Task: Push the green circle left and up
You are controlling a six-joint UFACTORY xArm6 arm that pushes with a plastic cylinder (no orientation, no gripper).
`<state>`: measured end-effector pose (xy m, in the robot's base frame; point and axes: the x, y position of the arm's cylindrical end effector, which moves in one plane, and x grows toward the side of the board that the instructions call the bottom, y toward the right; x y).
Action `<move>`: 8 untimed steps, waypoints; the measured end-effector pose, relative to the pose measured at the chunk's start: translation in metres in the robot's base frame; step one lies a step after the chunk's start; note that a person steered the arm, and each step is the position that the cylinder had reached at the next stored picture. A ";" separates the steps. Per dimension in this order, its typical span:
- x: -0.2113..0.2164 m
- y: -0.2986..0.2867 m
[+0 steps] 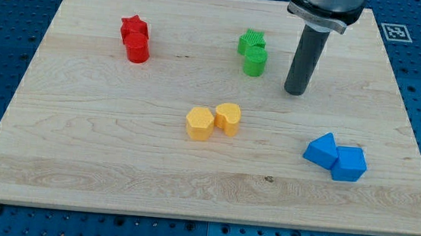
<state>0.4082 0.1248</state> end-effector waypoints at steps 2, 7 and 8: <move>-0.040 -0.052; -0.043 -0.103; -0.043 -0.103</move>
<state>0.3654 0.0213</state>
